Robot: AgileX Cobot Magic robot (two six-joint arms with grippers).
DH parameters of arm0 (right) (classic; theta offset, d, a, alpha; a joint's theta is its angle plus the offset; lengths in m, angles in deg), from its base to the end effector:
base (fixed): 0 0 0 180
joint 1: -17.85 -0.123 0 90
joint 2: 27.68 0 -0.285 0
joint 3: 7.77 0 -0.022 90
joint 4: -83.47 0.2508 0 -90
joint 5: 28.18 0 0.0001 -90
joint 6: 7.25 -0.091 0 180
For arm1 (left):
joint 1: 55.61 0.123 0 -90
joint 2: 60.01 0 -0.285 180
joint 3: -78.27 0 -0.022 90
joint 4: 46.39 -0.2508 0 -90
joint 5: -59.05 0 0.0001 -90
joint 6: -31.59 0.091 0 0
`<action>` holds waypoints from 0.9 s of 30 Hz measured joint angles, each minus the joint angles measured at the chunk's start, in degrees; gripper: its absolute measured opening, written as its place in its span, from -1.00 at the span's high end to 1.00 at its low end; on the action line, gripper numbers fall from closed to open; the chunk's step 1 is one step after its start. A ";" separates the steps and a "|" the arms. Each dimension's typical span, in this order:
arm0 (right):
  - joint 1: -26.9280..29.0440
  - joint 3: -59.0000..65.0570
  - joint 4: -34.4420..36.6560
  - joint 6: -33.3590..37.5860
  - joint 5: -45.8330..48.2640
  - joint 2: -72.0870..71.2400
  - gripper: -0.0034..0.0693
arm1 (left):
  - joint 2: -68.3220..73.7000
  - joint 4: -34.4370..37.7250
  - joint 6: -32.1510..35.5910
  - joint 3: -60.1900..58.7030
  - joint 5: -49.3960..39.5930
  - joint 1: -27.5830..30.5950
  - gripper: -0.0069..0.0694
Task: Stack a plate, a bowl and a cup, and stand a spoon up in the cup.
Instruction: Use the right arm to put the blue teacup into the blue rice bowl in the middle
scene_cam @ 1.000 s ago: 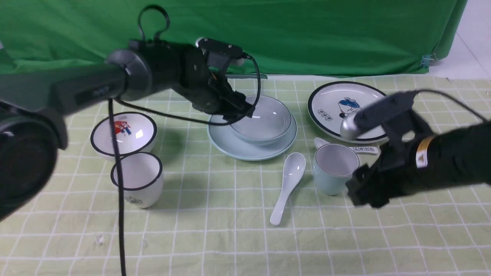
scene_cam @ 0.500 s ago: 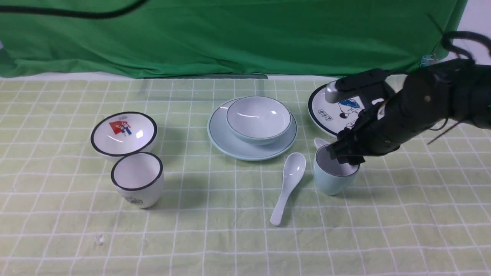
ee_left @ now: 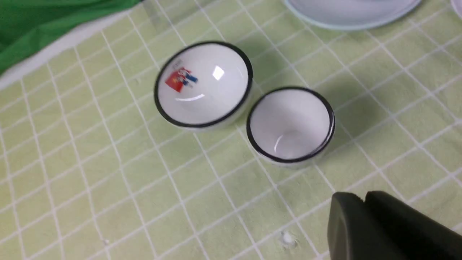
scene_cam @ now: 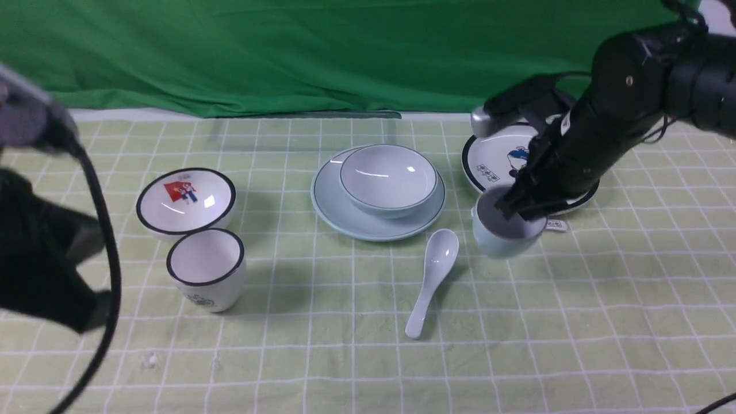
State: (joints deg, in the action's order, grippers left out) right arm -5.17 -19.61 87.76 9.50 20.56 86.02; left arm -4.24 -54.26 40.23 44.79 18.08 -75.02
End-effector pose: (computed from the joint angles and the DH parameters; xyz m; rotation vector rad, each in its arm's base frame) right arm 0.3746 0.1647 0.2748 -0.8517 2.4885 0.1287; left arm 0.1532 -0.0453 0.3256 0.6169 2.1797 0.0574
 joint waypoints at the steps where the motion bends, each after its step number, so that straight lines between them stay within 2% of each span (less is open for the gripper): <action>1: -0.79 -2.54 0.00 0.52 -0.05 0.57 0.67 | -0.59 0.00 -0.71 -3.47 2.89 0.00 0.84; 7: -3.88 -17.36 0.47 0.67 -0.37 9.00 0.67 | -1.02 2.84 -2.58 -15.40 14.82 0.00 0.84; 11: -4.27 -29.81 0.54 -4.68 1.21 19.23 0.67 | -0.97 7.87 -2.72 -16.70 18.90 0.00 0.84; 14: -4.27 -34.76 0.42 -7.80 1.81 23.52 0.67 | -0.97 9.31 -2.78 -16.70 19.72 0.00 0.84; 20: -4.27 -36.79 0.42 -12.41 2.09 27.54 0.67 | -0.97 10.55 -2.78 -16.70 20.26 0.00 0.84; 27: -4.59 -37.12 0.55 -13.12 2.36 28.73 0.48 | -0.97 10.99 -3.52 -16.70 20.91 0.00 0.84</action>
State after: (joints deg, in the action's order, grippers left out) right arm -9.76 -56.73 88.31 -3.62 22.92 114.75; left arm -5.20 -43.28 36.71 28.09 38.99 -75.02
